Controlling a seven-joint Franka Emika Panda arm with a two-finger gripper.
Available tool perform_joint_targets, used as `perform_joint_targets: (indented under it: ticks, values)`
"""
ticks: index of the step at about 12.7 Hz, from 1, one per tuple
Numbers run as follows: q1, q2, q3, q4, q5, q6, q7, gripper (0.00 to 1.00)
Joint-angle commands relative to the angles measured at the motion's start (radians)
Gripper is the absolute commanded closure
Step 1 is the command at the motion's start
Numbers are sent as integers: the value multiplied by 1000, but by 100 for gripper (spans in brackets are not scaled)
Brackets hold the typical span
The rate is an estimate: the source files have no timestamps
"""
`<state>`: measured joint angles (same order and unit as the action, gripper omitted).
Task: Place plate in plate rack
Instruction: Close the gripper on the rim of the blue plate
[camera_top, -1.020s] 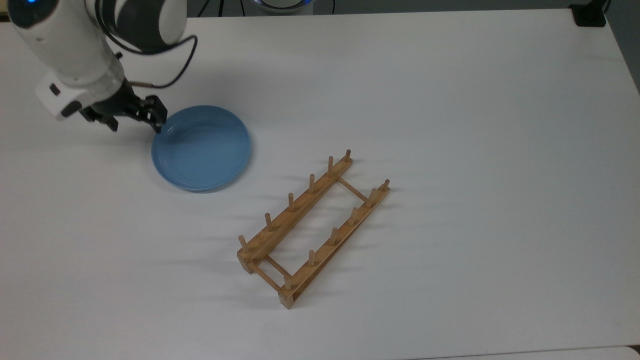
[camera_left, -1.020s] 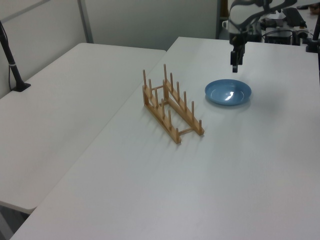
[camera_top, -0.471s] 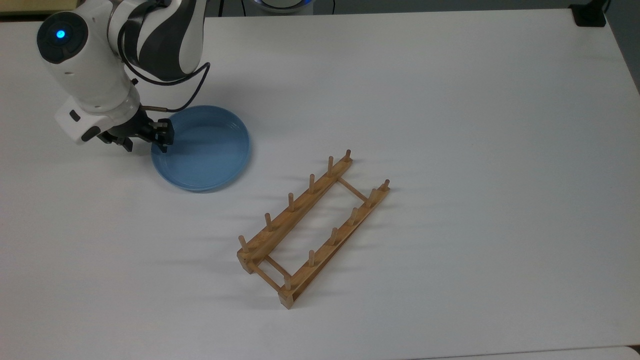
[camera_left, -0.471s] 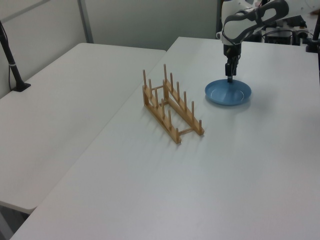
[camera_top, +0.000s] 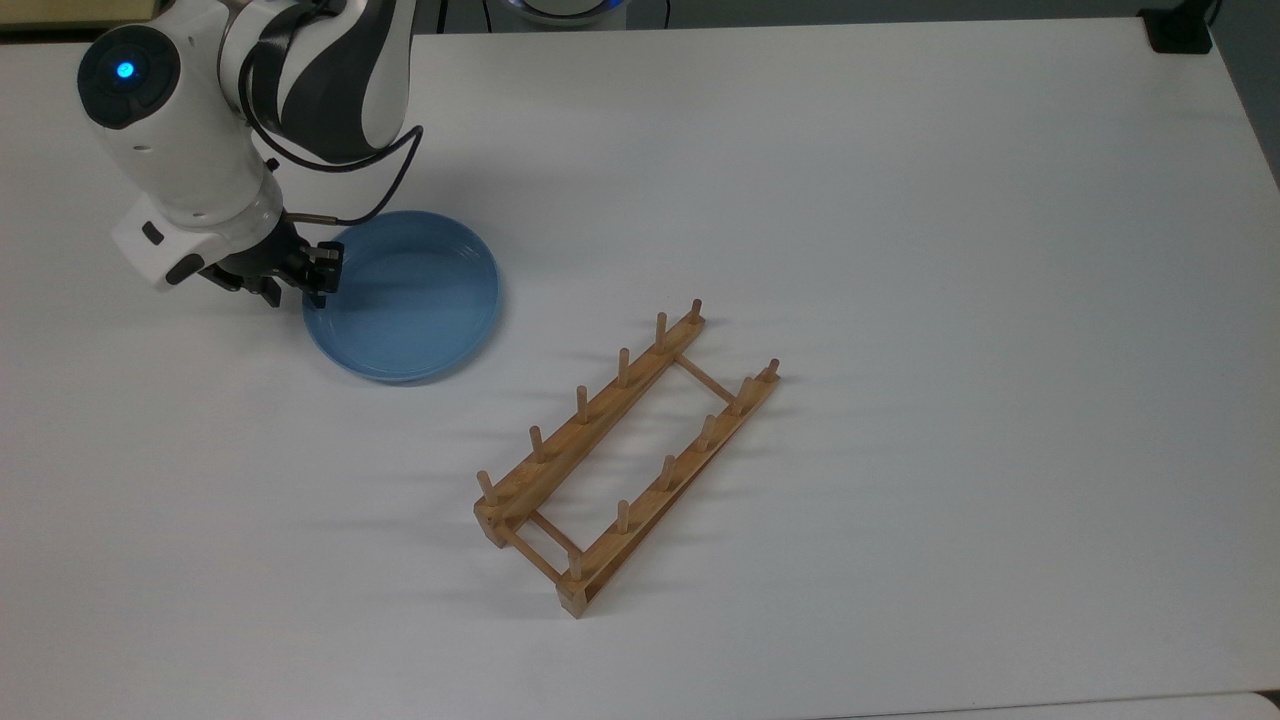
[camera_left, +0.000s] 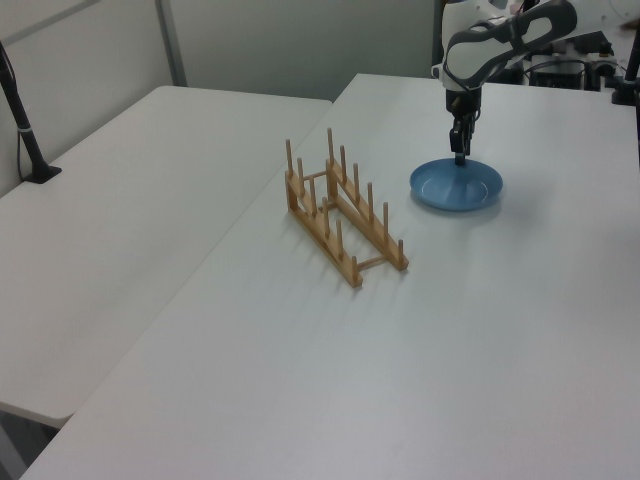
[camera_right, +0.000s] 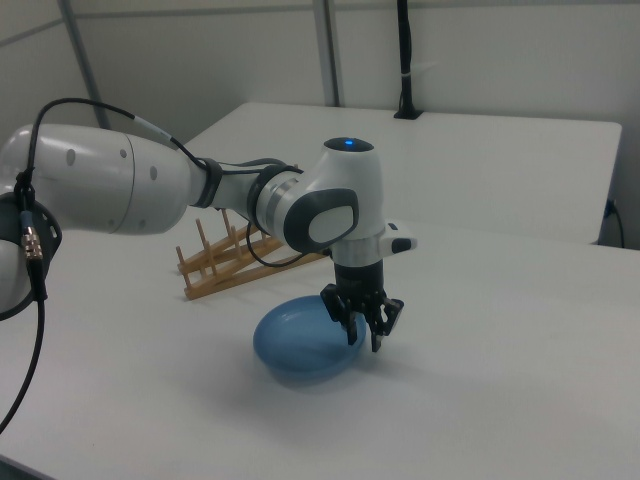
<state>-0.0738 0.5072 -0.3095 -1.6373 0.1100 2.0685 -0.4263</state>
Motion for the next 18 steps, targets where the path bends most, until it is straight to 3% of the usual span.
perform_joint_targets:
  ticks: [1,4,7,10,14,18]
  values:
    - [17,7,0,-9,13,19,0,60]
    - [19,14,0,-9,11,19,0,65]
    - [19,14,0,-9,13,18,0,76]
    - [19,10,0,-7,13,16,-8,100]
    - [17,-10,0,1,11,7,-14,100]
    - [2,-111,-14,2,13,10,-45,100]
